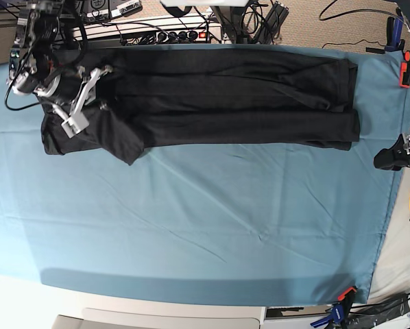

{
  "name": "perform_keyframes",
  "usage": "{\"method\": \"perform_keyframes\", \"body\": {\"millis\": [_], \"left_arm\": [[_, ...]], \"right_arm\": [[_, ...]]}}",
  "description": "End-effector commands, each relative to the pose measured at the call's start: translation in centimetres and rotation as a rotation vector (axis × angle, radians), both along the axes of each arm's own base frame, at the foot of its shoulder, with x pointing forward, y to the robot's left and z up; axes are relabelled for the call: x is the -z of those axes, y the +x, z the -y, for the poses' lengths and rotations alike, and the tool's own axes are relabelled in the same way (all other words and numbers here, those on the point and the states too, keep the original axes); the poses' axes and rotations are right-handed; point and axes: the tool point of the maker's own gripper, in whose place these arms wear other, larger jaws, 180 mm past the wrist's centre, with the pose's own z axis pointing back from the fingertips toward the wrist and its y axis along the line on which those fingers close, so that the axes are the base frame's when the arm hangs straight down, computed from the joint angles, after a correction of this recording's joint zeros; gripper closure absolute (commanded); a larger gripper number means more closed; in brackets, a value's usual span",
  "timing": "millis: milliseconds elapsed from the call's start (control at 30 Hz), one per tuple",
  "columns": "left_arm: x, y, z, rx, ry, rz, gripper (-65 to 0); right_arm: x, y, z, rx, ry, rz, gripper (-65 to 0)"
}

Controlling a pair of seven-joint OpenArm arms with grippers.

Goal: Fold the T-shirt properly
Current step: 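Fold the held sleeve inward onto the shirt body with the right gripper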

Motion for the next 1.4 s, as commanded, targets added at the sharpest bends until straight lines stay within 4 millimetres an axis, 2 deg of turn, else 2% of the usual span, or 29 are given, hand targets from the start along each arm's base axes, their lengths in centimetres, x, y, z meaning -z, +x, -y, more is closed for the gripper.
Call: {"method": "perform_keyframes", "body": {"millis": [0, 300, 633, 833, 1133, 1367], "left_arm": [[-2.1, 0.9, -0.9, -0.009, 0.012, 0.061, -36.5], [-2.1, 0.9, -0.9, -0.01, 0.012, 0.062, -36.5], [-2.1, 0.9, -0.9, -0.01, 0.012, 0.062, -36.5], [-2.1, 0.9, -0.9, -0.009, 0.012, 0.061, -36.5], [-2.1, 0.9, -0.9, -0.009, 0.012, 0.061, -36.5], [-2.1, 0.9, -0.9, -0.01, 0.012, 0.062, -36.5]], "right_arm": [[-1.0, 0.0, -0.1, -0.015, 0.002, 0.027, 0.0], [0.3, -3.0, 0.1, -0.045, -0.037, -0.059, 0.0], [-0.6, -2.7, 3.4, -0.099, -0.171, -0.07, 0.0], [-0.6, -2.7, 3.8, -0.107, -0.189, -0.077, 0.0], [0.0, -4.5, 4.5, -0.137, -0.223, -0.168, 0.0], [-0.3, -5.0, 6.3, -0.167, -0.301, -0.206, 0.0]]}}
